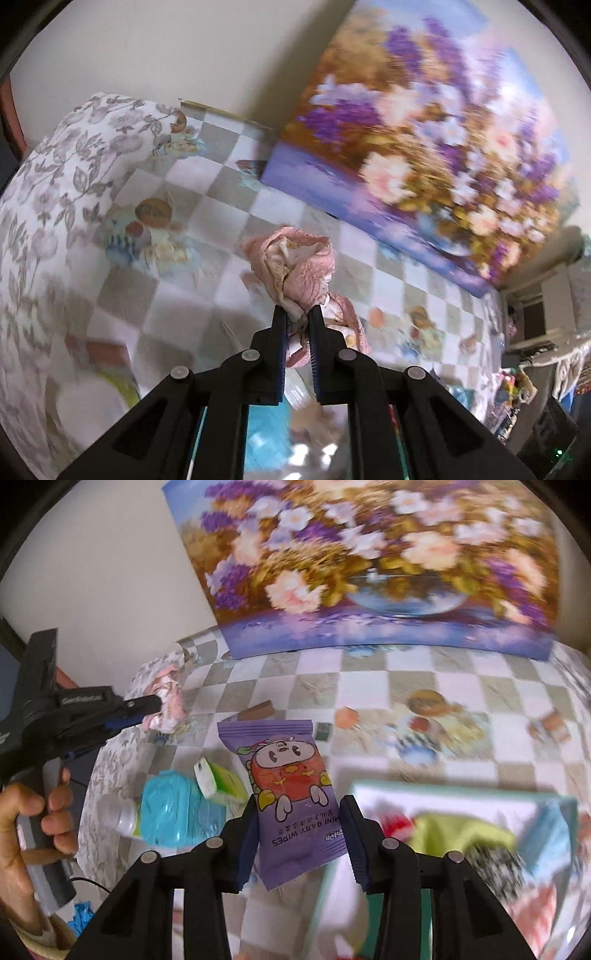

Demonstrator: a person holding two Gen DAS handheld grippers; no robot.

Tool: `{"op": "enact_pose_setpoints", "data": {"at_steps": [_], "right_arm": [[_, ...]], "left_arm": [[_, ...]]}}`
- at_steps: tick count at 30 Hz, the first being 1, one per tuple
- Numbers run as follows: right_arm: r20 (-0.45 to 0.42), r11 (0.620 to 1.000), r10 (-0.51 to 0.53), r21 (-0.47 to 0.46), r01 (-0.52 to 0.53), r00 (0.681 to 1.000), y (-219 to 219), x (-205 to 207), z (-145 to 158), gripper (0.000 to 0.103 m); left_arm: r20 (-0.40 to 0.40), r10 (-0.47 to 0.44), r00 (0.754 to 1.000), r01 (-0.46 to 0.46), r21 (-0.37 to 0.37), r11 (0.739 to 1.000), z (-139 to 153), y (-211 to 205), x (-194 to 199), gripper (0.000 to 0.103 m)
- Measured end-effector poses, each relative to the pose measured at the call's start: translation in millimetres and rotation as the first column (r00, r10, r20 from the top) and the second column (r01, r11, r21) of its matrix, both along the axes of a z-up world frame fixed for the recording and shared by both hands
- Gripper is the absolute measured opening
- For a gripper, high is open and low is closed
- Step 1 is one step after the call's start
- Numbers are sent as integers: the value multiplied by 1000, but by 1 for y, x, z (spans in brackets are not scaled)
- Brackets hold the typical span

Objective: Organize soft objects
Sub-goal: 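Lift the wipes pack and pink cloth and carry both over the tray, then open the right gripper dropping the wipes pack while the left gripper releases the pink cloth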

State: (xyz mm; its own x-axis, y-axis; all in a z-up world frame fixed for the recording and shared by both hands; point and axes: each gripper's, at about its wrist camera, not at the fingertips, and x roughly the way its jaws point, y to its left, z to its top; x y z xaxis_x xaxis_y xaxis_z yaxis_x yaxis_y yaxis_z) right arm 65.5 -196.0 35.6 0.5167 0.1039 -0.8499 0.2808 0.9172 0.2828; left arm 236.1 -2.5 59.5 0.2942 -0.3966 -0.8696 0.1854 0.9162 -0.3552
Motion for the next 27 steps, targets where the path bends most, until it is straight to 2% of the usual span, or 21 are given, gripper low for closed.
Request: {"op": "enact_pose_setpoints", "data": {"at_steps": [6,12,18,23,27], "right_arm": [[6,996,-83,-39,83,997,-14,-61,14,45],[-7,982,-188,-32,187,982,-41,-106,13,45],[-12,968,-247,-58,245,969,-61,-131,14,45],[-56,958,-283,-74,278,958,-82,-140,4,45],[-94,943,-325,-106,316,941,-103,-144,-5,45]], "left_arm": [[43,-15,999,17,-50,999,14,-14,-66,11],[61,-46,997,51,-89,995,7,-34,-118,11],[63,-108,992,113,-95,989,-10,-66,-161,11],[72,-168,983,174,-77,982,-25,-94,-181,11],[22,-198,980,199,-72,977,-45,-110,-186,11]]}}
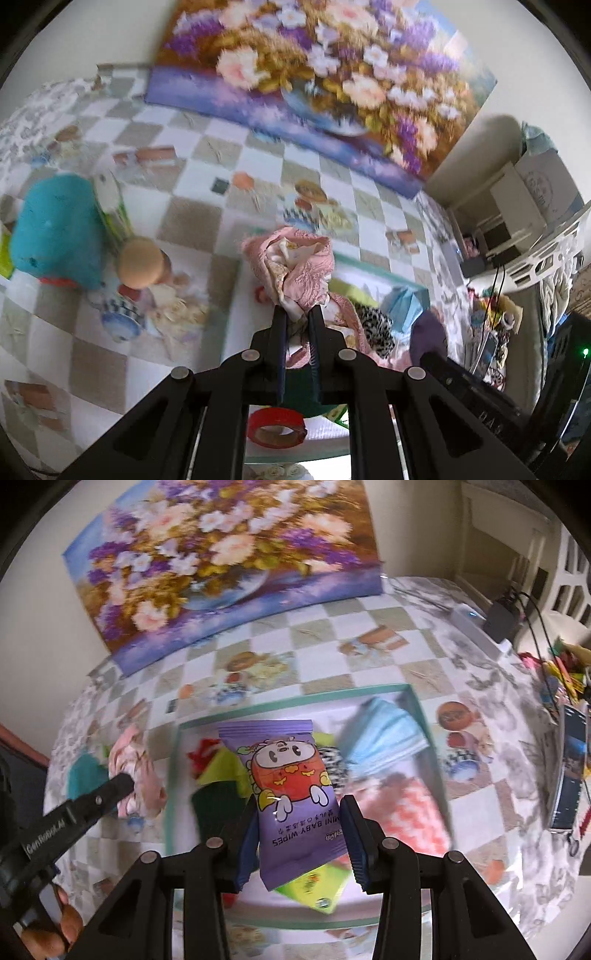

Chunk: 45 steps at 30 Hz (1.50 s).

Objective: Organize soft objects
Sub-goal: 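Open the right gripper dropping the wipes pack while the left gripper releases the pink cloth, then withdraw both grippers from the tray toward the tan ball and teal box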

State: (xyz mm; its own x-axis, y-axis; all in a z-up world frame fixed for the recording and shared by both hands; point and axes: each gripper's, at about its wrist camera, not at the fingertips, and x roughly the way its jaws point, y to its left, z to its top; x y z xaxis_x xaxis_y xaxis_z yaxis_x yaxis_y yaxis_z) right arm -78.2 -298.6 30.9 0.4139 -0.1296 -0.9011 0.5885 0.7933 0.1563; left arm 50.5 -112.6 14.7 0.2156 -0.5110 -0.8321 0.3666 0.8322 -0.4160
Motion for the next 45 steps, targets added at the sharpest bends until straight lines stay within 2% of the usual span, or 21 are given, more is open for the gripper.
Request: {"op": "enact_pose_setpoints", "data": {"at_steps": [5,13,14,15,17,19,23,25,27,29,31,34,36,45], "right_arm": [[-56,998,-59,33,61,997,-20,-4,-19,45],[-93,995,-70,64,76,993,-23,-4,-35,47],[-98,995,-67,64,74,993,-23,-4,-35,47],[-100,996,-64,62,70,993,-22,-3,-34,48],[-98,996,-60,54,65,993,-22,-2,-32,51],[-94,997,-57,41,61,994,-20,-2,-28,63],[-85,998,-54,15,56,995,-19,-1,-20,63],[-91,999,-53,4,54,994,-18,-1,-19,68],[-101,999,-50,-4,50,994,-17,0,-21,74],[-107,999,-45,-7,44,993,-16,1,-22,81],[-108,999,-47,-6,47,993,-15,2,-23,93],[-92,999,-42,-2,42,995,-14,2,-22,103],[-88,999,-38,-4,37,995,-13,3,-22,103],[-102,1000,-29,-13,28,994,-11,5,-24,103]], "left_arm": [[-7,-64,998,64,25,998,-11,-21,-10,11],[-68,-129,989,133,57,990,-33,-41,-26,12],[-76,-130,989,135,57,989,-34,-41,-26,19],[-83,-129,988,134,57,989,-34,-41,-26,30],[-86,-121,989,126,54,991,-32,-39,-26,46],[-92,-110,990,115,44,992,-29,-35,-24,50],[-77,-88,993,92,46,995,-21,-30,-20,58],[-66,-67,996,71,54,996,-20,-26,-18,65],[-53,-43,998,47,74,996,-19,-21,-15,81],[-36,-19,999,23,104,994,-21,-17,-12,92],[-8,1,1000,0,151,989,-23,-13,-11,94],[30,10,999,-16,201,979,-24,-10,-9,96],[36,18,999,-26,208,978,-25,-8,-7,100],[51,41,998,-51,210,976,-20,-2,-3,100]]}}
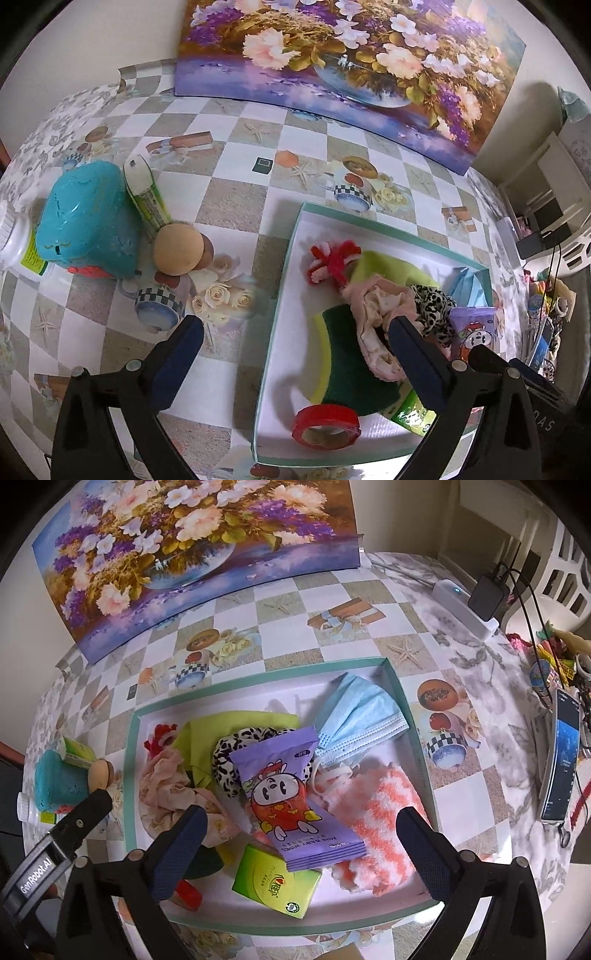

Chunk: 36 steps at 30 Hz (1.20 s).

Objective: Organize soft objects
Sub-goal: 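Withdraw both grippers from the tray toward the tan ball and teal box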

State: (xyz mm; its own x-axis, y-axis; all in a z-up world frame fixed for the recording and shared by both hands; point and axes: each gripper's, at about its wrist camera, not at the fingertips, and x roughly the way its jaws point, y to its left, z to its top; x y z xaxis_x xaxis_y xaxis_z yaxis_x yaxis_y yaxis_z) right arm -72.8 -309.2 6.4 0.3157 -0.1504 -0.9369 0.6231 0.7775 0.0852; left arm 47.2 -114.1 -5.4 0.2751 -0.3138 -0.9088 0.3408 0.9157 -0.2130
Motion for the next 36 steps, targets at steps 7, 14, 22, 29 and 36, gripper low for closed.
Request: {"op": "enact_pose_setpoints", "data": {"at_steps": [7,14,22,29,36], "right_arm": [[28,1000,8,-8,-7,1000,6,4,5,103],[96,996,82,-54,-77,992,32,18,23,103],[117,990,142,-18,-141,983,69,40,22,103],[127,983,182,-6,-182,975,94,60,19,103],[98,977,212,-3,-213,972,110,77,12,103]], "left_arm": [[48,17,999,-17,-6,1000,15,9,7,100],[98,76,992,-71,-45,996,36,35,20,100],[82,126,989,-127,4,992,40,70,29,100],[82,164,983,-163,-8,987,47,96,39,100],[50,187,981,-186,-30,982,47,114,54,100]]}}
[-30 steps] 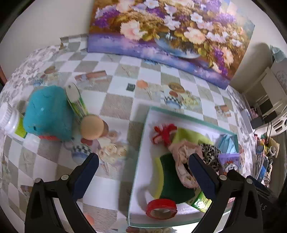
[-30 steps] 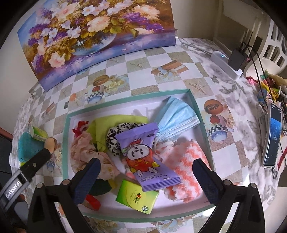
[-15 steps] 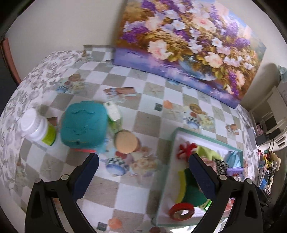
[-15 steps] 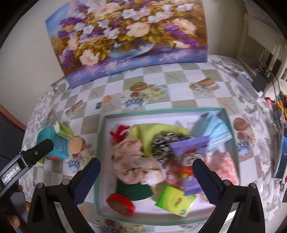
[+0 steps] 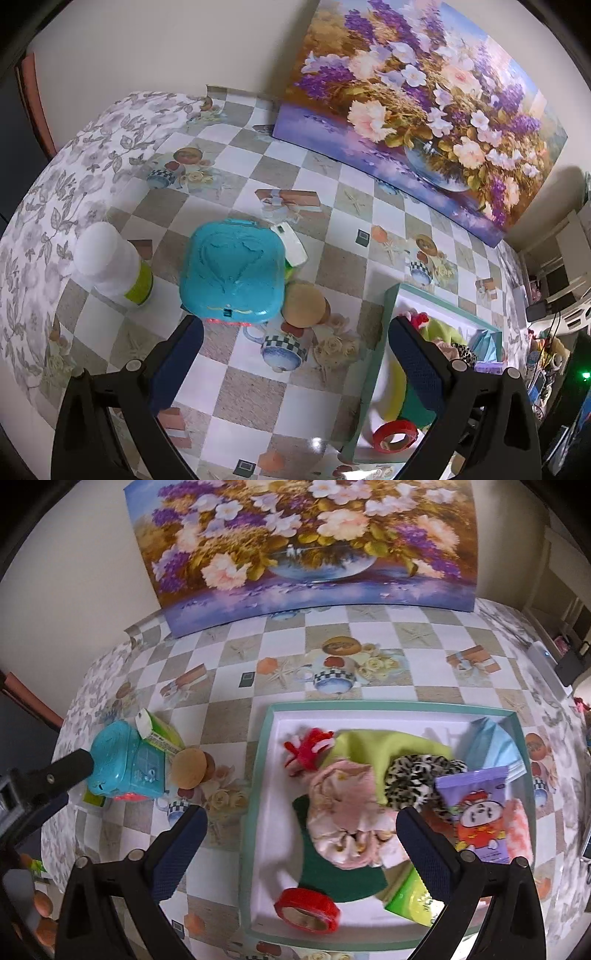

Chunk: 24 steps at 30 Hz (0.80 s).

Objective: Organize soft objects
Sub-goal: 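Withdraw both grippers from the tray toward the tan ball and teal box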

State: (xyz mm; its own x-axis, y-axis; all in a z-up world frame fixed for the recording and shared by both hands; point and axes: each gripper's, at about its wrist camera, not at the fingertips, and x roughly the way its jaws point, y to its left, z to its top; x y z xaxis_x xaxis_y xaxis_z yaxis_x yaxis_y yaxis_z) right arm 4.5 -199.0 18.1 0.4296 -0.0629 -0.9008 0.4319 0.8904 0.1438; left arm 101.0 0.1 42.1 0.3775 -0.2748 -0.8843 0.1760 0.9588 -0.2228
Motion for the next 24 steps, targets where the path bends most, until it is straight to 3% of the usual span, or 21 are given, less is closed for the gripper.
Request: {"op": "enact_pose_setpoints", "data": {"at_steps": [24], "right_arm": [[-80,982,187,12,-186,979,59,76,-32,103]], "left_arm": [[-33,74,997,-73,29,997,-18,35,75,100]]}}
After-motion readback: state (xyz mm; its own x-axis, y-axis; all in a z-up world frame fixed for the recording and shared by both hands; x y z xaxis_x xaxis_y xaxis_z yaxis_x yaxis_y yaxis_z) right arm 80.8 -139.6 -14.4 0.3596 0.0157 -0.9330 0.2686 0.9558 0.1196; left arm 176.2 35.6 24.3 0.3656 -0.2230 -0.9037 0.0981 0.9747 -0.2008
